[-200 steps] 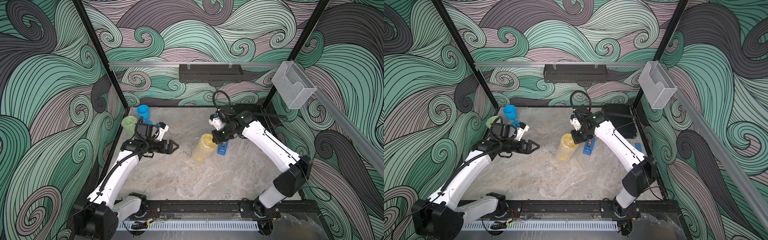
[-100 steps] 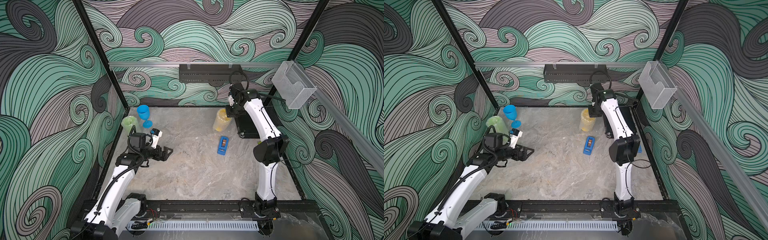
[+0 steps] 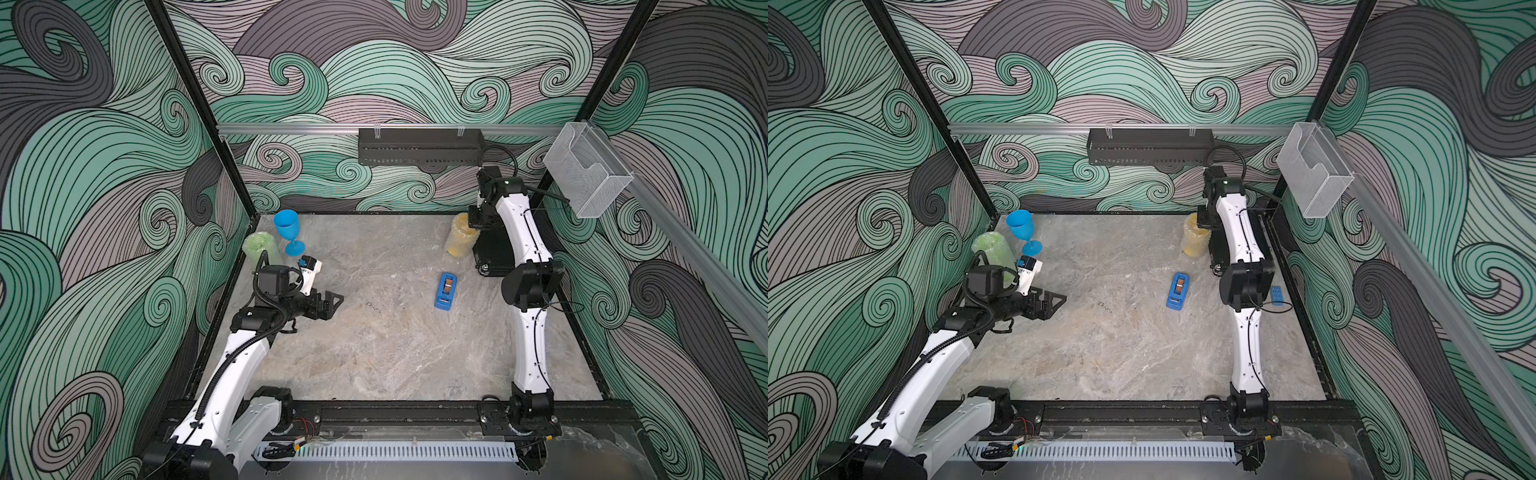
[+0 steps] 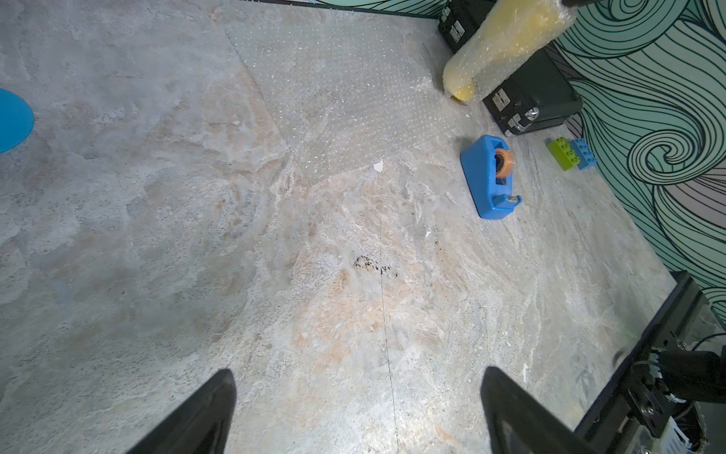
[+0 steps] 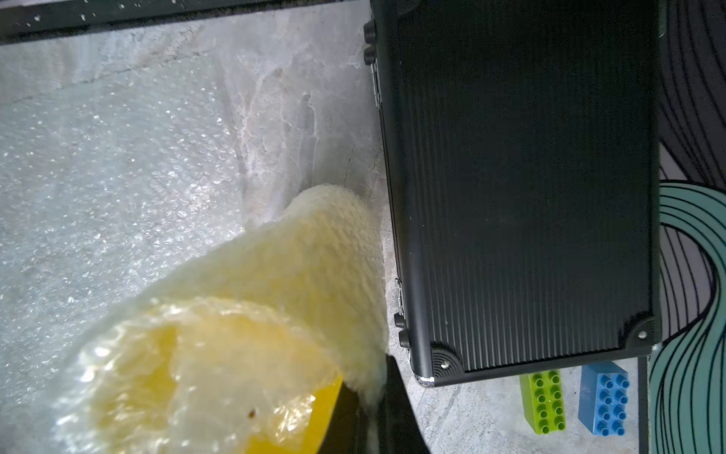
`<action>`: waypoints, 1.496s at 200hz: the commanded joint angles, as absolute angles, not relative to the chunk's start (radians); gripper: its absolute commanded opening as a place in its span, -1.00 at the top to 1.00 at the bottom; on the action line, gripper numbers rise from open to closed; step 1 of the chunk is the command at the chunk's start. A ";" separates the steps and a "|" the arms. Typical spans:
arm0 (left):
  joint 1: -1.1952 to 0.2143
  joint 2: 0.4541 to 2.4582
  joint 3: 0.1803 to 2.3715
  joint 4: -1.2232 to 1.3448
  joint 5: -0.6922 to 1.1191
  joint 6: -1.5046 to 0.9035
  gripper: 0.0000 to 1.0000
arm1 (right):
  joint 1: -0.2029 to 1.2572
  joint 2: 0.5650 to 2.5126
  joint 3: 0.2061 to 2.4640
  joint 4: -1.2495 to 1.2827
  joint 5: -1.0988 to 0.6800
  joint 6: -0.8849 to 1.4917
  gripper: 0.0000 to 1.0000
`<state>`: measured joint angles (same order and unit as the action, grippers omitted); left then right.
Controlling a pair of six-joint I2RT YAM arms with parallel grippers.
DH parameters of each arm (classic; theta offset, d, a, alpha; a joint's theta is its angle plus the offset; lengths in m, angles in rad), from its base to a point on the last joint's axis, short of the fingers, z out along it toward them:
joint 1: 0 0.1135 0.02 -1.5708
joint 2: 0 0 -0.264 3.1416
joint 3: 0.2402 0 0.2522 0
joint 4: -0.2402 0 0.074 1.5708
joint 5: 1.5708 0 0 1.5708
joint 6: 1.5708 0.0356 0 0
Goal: Wrap wine glasses in bubble wrap
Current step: Place the bubble wrap at the center of the board, then move the bubble wrap to the center of the board.
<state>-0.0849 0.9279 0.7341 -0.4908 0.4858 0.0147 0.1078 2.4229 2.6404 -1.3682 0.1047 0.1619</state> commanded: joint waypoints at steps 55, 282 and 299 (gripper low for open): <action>-0.079 0.958 0.797 -0.494 0.432 0.051 -0.97 | 0.113 2.410 2.666 -1.389 0.078 0.157 0.22; -0.436 2.087 1.776 -0.541 -0.054 0.294 -0.97 | 0.092 1.055 1.234 -0.964 -0.046 0.126 -0.99; -0.437 2.181 1.864 -0.571 -0.098 0.294 -0.97 | 0.093 0.948 1.113 -0.913 -0.017 0.137 -0.99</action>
